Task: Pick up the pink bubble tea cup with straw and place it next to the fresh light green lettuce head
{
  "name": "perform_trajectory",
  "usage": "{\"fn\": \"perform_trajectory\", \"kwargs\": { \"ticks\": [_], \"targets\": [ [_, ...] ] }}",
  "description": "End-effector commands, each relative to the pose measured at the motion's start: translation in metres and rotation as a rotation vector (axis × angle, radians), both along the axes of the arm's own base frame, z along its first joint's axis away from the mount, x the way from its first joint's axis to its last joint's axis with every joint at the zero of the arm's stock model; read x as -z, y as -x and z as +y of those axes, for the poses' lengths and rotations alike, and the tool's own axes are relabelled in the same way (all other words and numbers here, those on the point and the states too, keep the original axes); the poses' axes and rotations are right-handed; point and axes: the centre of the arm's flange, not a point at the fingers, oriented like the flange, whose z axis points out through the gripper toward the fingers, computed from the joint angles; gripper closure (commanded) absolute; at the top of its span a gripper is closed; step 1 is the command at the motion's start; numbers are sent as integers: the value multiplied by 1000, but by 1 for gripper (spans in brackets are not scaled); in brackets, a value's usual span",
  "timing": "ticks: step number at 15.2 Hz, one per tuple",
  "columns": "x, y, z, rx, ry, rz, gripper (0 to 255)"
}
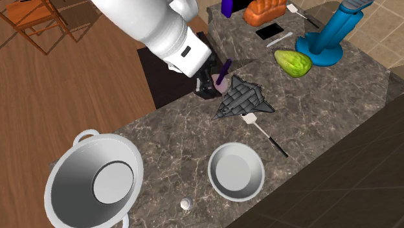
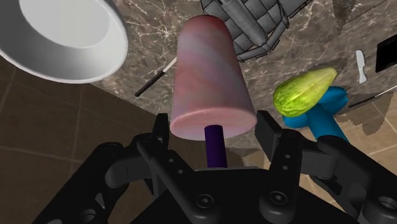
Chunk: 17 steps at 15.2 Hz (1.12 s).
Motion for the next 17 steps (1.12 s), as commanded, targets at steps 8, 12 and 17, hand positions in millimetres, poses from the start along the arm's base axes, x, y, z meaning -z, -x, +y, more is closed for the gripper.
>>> {"fn": "perform_trajectory", "kwargs": {
  "ticks": [8, 12, 17],
  "targets": [
    [0, 61, 103, 1, 1, -1, 255],
    [0, 88, 148, 1, 1, -1, 255],
    [0, 122, 204, 1, 1, -1, 255]
  ]
}}
